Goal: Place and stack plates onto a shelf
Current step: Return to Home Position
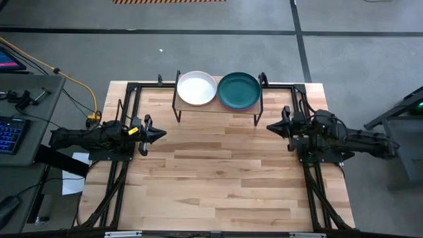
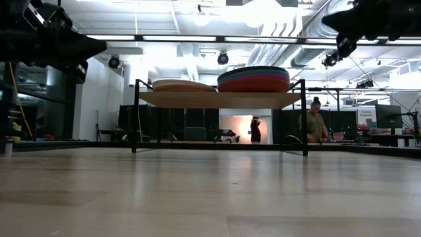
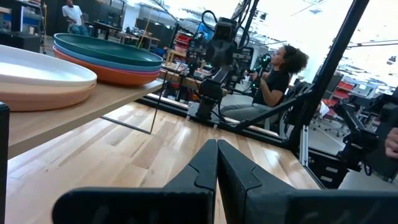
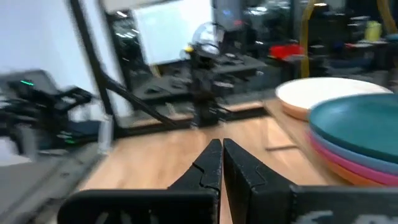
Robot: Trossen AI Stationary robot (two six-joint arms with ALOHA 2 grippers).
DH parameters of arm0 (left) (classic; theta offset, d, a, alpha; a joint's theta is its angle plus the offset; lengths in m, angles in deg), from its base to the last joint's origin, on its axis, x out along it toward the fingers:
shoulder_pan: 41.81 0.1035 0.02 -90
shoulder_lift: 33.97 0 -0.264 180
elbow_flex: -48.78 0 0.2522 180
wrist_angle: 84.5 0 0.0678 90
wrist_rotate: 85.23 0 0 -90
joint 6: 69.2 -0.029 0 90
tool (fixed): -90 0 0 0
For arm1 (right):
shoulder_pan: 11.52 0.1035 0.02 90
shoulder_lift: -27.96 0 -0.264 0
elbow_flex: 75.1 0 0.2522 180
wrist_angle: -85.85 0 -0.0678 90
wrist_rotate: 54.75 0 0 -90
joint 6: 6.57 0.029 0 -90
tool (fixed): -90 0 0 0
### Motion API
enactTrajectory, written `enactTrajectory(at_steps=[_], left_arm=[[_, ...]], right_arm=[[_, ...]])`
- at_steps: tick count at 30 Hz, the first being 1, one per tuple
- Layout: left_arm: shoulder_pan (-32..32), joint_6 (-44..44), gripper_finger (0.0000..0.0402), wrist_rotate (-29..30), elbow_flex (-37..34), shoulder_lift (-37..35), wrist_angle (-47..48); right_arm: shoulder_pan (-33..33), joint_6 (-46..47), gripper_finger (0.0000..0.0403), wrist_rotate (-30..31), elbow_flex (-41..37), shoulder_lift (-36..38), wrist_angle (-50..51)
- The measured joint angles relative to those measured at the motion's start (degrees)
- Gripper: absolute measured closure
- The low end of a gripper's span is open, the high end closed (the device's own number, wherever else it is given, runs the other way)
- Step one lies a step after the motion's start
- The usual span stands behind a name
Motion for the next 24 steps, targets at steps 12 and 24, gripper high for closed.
enactTrajectory(at_steps=[12,24], left_arm=[[0.0,0.0,0.0401,0.0,0.0,0.0,0.0],[0.0,0.0,0.0401,0.0,0.0,0.0,0.0]], right_arm=[[4.62,-2.21,0.0403,4.79,0.0,-0.01,3.2],[4.74,-3.06,0.0403,5.59,-0.01,1.15,3.9]])
